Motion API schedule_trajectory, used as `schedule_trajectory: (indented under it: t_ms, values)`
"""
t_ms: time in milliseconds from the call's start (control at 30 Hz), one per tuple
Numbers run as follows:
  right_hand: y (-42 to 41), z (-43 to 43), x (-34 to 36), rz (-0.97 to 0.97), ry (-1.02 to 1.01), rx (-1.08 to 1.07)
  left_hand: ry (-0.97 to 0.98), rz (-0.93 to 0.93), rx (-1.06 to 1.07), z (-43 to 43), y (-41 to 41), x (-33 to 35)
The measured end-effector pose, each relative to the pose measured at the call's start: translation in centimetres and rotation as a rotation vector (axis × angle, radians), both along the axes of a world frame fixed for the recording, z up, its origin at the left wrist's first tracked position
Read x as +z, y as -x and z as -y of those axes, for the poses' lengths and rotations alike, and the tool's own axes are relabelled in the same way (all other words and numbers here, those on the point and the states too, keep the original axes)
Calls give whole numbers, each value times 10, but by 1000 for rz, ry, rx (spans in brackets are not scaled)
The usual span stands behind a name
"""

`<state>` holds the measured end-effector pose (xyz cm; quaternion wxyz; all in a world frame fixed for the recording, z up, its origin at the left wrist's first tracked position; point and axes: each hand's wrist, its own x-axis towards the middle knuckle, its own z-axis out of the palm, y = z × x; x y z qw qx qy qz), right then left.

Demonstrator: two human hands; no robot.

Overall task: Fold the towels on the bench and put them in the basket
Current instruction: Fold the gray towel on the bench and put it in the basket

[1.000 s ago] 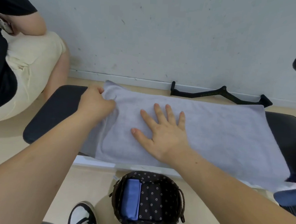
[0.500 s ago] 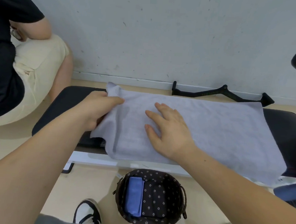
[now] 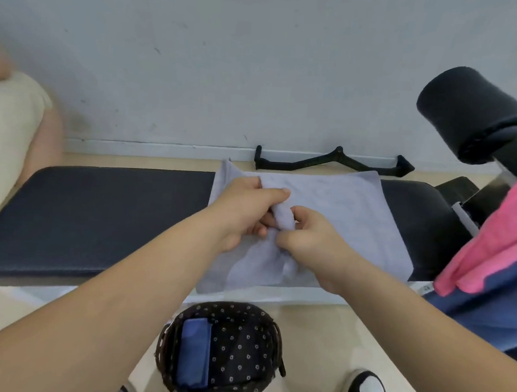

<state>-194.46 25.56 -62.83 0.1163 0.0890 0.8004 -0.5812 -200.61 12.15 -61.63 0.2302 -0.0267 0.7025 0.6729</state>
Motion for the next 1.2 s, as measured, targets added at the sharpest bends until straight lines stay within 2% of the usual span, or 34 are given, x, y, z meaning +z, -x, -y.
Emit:
schedule_trajectory:
  t_ms: [200, 267, 333, 367, 433, 600, 700, 767, 867, 933, 1000, 1100, 1200]
  values:
    - [-22, -31, 15, 11, -41, -9, -122, 182, 357, -37, 16, -19]
    - [-26, -45, 18, 23, -60, -44, -44, 28, 413, -50, 18, -21]
    - [-31, -63, 18, 49, -75, -106, 101, -259, 431, -66, 19, -13]
    - [-34, -72, 20, 73, -74, -134, 143, -371, 406, -75, 19, -6]
    - [-39, -90, 23, 122, -48, -197, 184, -456, 299, -95, 25, 3]
    - [-47, -130, 25, 224, 101, -410, 308, -358, 22, -147, 39, -1]
    - [-56, -147, 9, 224, 228, -506, 376, -366, -46, -168, 45, -13]
    - [-57, -159, -1, 181, 160, -483, 462, -412, -61, -178, 50, -15]
    - [-53, -177, -6, 168, 44, -402, 723, -685, -148, -195, 57, -10]
    - [-49, -185, -6, 216, 18, -308, 763, -824, -196, -212, 64, -7]
    - [-47, -190, -9, 250, -27, -239, 741, -823, -252, -229, 69, -12]
    - [-45, -194, -14, 242, -134, -195, 747, -720, -389, -243, 71, -37]
    - [-47, -198, -18, 210, -157, -252, 677, -665, -351, -242, 73, -57]
